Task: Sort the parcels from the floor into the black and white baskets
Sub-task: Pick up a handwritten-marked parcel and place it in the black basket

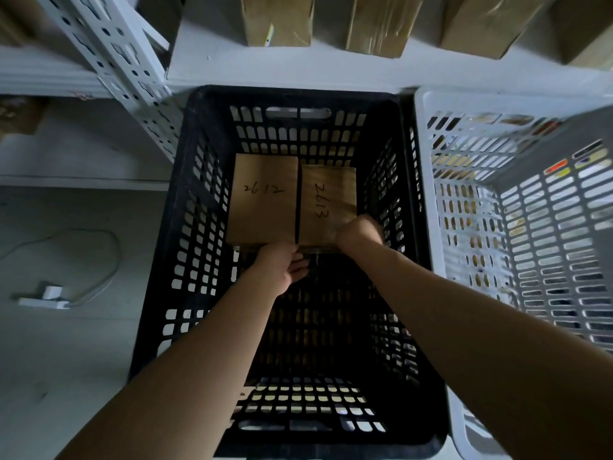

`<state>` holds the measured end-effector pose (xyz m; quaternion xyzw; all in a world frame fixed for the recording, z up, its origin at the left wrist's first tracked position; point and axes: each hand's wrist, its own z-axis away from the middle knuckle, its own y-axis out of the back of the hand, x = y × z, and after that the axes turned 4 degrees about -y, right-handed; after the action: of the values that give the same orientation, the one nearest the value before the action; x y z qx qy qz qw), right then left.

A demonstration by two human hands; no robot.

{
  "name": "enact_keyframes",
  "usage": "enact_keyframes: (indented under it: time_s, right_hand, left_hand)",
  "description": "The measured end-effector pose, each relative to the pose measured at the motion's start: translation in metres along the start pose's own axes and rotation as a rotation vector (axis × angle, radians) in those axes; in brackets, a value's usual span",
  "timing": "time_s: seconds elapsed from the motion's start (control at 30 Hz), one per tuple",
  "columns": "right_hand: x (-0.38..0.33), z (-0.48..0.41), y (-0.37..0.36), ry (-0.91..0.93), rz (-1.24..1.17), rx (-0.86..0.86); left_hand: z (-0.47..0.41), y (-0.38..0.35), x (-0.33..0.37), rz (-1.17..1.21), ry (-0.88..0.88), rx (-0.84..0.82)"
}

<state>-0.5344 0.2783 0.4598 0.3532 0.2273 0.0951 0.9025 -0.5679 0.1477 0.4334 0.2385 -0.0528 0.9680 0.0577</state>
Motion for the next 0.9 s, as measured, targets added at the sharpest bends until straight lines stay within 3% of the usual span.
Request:
enact_keyframes:
  time_s: [0.13, 0.33, 0.47, 0.67, 0.9]
  right_hand:
    - [-0.012, 0.033, 0.025, 0.123, -0.192, 0.084]
    - [-0.025, 0.106, 0.071, 0.345, -0.658, 0.13]
    - [-0.022, 0.165, 0.104, 0.525, -0.774, 0.184]
    - [-0.029, 0.256, 0.13, 0.764, -1.013, 0.324]
    - [-0.03, 0.353, 0.1, 0.777, -1.129, 0.59]
  left_hand:
    - [0.044, 0.001, 0.023, -0.061, -0.147, -0.069]
    - [0.126, -0.003, 0.064, -0.009, -0.573, -0.059]
    - [0.195, -0.002, 0.074, -0.048, -0.857, -0.117]
    - [0.283, 0.013, 0.084, -0.114, -1.241, -0.37]
    - [0.341, 0.068, 0.085, -0.241, -1.352, -0.756]
